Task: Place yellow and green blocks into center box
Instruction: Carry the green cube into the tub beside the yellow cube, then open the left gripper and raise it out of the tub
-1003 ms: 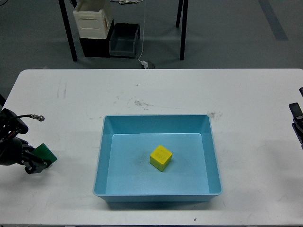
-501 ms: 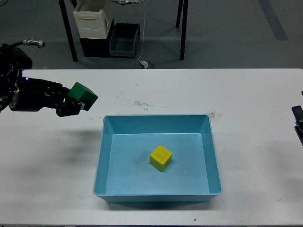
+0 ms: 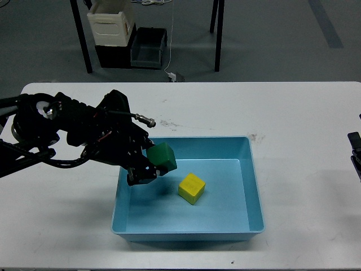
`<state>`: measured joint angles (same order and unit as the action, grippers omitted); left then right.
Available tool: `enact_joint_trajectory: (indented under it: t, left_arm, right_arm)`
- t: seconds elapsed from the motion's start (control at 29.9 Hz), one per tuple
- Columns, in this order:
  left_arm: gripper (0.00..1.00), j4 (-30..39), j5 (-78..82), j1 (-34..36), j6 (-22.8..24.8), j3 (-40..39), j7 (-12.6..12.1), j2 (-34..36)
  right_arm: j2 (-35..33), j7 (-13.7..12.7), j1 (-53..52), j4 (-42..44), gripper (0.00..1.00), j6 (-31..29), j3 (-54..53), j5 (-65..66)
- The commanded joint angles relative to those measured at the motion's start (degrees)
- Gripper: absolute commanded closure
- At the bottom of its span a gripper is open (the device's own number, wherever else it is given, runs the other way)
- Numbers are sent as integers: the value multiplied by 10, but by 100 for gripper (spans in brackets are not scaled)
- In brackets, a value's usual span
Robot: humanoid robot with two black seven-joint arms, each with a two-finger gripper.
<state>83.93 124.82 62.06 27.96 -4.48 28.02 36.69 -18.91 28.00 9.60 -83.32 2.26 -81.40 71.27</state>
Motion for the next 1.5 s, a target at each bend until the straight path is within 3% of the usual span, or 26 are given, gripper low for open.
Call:
enact_joint_trajectory:
  t: [0.0, 0.1, 0.17, 0.27, 0.3, 0.57, 0.74, 0.94, 1.07, 1.14, 1.2, 1.34, 1.47]
  left_arm:
    - [70, -24, 2, 2, 0, 32, 0, -11]
    - [60, -44, 2, -1, 0, 42, 0, -27]
    - [43, -53, 2, -5, 0, 43, 0, -30]
    - [6, -60, 2, -8, 0, 41, 0, -37]
    - [2, -61, 2, -10, 0, 40, 0, -43]
    - [0, -79, -76, -5, 0, 17, 0, -58]
    - [0, -79, -263, -31, 0, -93, 0, -67]
    - [0, -49, -515, -144, 0, -233, 0, -57]
    - [0, -12, -617, -259, 0, -331, 0, -53]
    - [0, 5, -663, -322, 0, -382, 0, -58]
    - [0, 19, -696, -385, 0, -444, 0, -66]
    - [0, 21, -772, -477, 0, -540, 0, -101]
    - [0, 19, -935, -538, 0, -577, 0, -124]
  right_arm:
    - [0, 0, 0, 0, 1, 0, -1, 0]
    - [0, 0, -1, 0, 1, 0, -1, 0]
    - [0, 0, -1, 0, 1, 0, -1, 0]
    - [0, 0, -1, 0, 1, 0, 3, 0]
    - [0, 0, -2, 0, 1, -1, 5, 0]
    - [0, 0, -12, -5, 0, -1, 10, 0]
    - [6, 0, -43, -5, 0, -12, 18, -21]
    - [18, 0, -87, -3, 0, -65, 82, -249]
    - [19, 0, -104, -3, 0, -102, 93, -414]
    - [19, -42, -104, -3, 0, -131, 86, -510]
    - [18, -66, -103, 0, 0, -160, 81, -609]
    - [19, -76, -90, 0, 0, -190, 79, -768]
    - [22, -76, -74, -1, 0, -201, 84, -829]
